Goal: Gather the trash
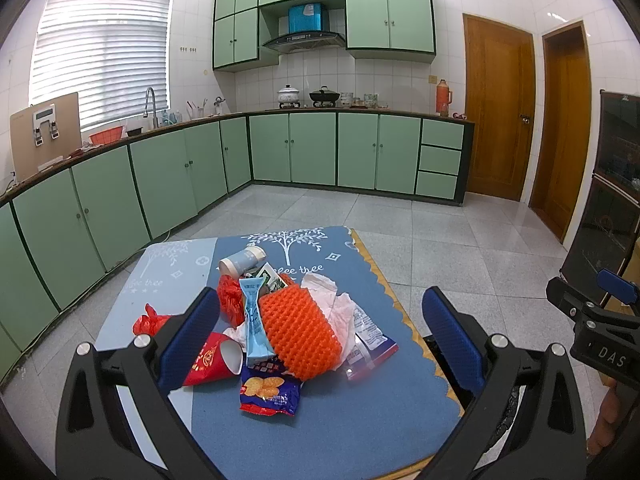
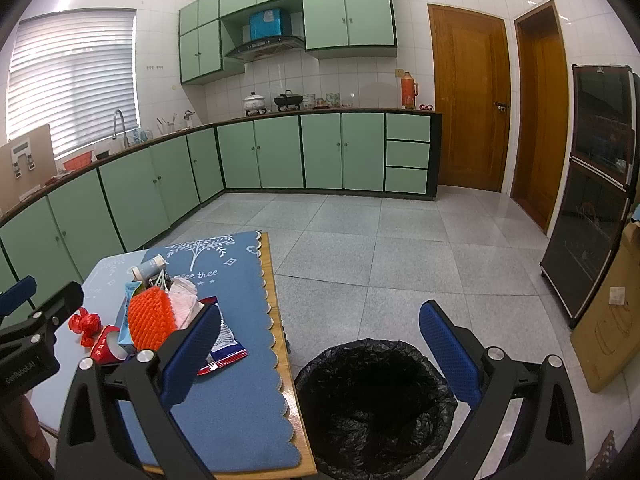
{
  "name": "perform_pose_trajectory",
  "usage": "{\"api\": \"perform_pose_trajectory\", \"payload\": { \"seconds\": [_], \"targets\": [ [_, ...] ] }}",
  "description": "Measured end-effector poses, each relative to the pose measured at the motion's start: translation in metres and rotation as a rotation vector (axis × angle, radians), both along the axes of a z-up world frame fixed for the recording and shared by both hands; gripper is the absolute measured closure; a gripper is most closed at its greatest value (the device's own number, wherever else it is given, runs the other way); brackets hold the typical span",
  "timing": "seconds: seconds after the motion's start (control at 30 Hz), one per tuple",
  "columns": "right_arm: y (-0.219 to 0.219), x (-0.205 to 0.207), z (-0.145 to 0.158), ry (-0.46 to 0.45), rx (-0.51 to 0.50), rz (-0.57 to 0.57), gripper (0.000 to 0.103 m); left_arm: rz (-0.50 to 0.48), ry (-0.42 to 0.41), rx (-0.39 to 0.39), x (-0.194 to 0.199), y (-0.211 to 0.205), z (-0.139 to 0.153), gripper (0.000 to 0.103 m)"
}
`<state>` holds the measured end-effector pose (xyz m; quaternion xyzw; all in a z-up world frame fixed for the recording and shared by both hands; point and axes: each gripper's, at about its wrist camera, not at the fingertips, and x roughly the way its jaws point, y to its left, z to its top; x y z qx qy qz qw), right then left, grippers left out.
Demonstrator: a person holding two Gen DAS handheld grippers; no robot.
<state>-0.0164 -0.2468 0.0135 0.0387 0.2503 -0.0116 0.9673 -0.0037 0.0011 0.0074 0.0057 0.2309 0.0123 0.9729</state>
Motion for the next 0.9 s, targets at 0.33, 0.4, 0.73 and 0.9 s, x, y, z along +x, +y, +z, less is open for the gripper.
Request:
{"api": "perform_pose_trajectory", "payload": {
  "seconds": [0.33, 0.4, 0.73, 0.9],
  "targets": [
    [0.0, 0.002, -0.002, 0.004, 0.0, 0.002, 0.006, 0.001, 0.003, 0.0, 0.0, 0.0, -0.001, 0.005],
    [0.0, 0.002, -0.003, 0.004, -0.001, 0.004, 0.006, 0.003, 0.002, -0.001, 0.0, 0.0, -0.001, 0.005],
    [0.037, 0.032, -0.022, 0.03, 0.002, 0.102, 0.006, 0.134, 0.017, 0.023, 0.012, 0.051, -0.023, 0.005],
    [0.067, 0.054, -0.034, 0.049, 0.03, 0.206, 0.008, 0.227, 0.045, 0.036, 0.019, 0.089, -0.04, 0.005]
  ]
}}
